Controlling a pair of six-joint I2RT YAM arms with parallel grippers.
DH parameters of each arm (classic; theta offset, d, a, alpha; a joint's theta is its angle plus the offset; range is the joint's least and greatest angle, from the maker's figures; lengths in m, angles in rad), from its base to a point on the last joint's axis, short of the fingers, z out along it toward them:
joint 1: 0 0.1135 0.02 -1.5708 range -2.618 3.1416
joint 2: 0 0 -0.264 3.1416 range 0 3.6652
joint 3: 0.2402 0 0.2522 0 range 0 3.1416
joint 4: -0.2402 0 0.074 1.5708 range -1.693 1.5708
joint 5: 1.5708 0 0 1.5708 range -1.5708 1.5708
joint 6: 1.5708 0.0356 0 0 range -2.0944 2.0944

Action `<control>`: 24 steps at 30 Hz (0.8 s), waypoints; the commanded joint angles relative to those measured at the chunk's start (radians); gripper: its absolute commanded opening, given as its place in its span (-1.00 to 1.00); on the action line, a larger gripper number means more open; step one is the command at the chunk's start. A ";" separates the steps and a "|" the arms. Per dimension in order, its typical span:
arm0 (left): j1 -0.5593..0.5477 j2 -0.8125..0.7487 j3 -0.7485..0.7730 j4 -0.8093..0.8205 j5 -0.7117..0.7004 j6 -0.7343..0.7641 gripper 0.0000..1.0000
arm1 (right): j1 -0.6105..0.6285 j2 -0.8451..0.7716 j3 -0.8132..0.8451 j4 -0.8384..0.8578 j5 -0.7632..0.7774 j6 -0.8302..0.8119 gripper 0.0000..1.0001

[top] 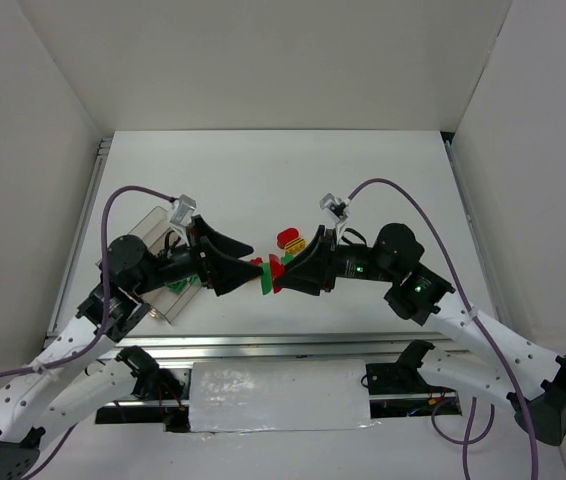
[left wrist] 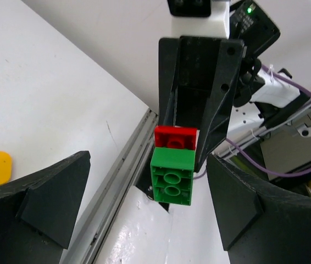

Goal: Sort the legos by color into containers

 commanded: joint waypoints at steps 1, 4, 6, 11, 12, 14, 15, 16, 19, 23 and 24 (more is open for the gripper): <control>-0.001 0.023 -0.020 0.090 0.082 0.004 0.99 | -0.005 -0.024 0.031 0.046 0.009 0.014 -1.00; -0.001 0.030 -0.032 0.122 0.112 -0.005 0.99 | -0.006 -0.018 0.043 0.038 0.018 0.014 -1.00; -0.003 0.036 -0.038 0.142 0.122 -0.015 0.96 | -0.005 -0.005 0.048 0.044 0.018 0.022 -1.00; -0.010 0.058 -0.043 0.177 0.140 -0.030 0.58 | -0.006 0.034 0.057 0.062 0.039 0.042 -1.00; -0.012 0.061 -0.041 0.180 0.139 -0.031 0.53 | -0.005 0.037 0.058 0.059 0.047 0.044 -1.00; -0.013 0.061 -0.038 0.176 0.136 -0.027 0.27 | -0.006 0.049 0.066 0.047 0.067 0.042 -1.00; -0.013 0.060 -0.037 0.176 0.134 -0.024 0.17 | -0.006 0.052 0.067 0.046 0.071 0.040 -1.00; -0.013 0.061 -0.037 0.179 0.136 -0.024 -0.09 | -0.005 0.057 0.071 0.044 0.078 0.040 -1.00; -0.015 0.067 -0.038 0.183 0.142 -0.027 -0.60 | -0.006 0.068 0.071 0.049 0.094 0.047 -1.00; -0.016 0.089 -0.024 0.160 0.165 -0.013 -1.00 | -0.009 0.066 0.058 0.087 0.070 0.045 -1.00; -0.016 0.092 -0.020 0.145 0.165 -0.007 -1.00 | -0.020 0.060 0.045 0.093 0.056 0.033 -1.00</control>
